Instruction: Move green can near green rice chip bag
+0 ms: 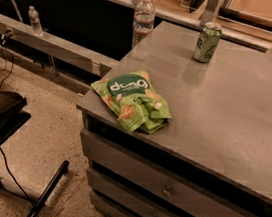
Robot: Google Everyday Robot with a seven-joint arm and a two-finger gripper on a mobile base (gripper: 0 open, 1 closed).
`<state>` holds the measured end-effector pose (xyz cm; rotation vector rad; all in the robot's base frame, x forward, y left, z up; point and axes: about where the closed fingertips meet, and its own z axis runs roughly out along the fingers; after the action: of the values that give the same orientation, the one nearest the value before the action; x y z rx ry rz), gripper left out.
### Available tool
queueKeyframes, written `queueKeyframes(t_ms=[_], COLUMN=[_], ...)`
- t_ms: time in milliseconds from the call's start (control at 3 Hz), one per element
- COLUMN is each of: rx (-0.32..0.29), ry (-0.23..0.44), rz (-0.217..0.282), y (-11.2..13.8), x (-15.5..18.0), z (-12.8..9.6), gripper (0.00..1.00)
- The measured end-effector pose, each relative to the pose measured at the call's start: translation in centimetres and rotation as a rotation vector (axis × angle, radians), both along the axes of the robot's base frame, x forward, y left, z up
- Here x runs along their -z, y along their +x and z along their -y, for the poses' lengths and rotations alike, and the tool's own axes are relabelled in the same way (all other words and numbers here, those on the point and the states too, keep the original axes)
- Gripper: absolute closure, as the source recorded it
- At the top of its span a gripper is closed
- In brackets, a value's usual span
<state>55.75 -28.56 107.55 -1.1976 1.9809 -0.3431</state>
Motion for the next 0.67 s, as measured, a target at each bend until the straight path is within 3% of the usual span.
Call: queueKeyframes(t_ms=[333, 667], rx=[0.073, 0.123], ry=[0.18, 0.326], rz=[0.058, 0.108], y=[5.9, 10.5], x=[2.7, 5.1], z=[1.5, 1.0], gripper=[0.0, 0.0])
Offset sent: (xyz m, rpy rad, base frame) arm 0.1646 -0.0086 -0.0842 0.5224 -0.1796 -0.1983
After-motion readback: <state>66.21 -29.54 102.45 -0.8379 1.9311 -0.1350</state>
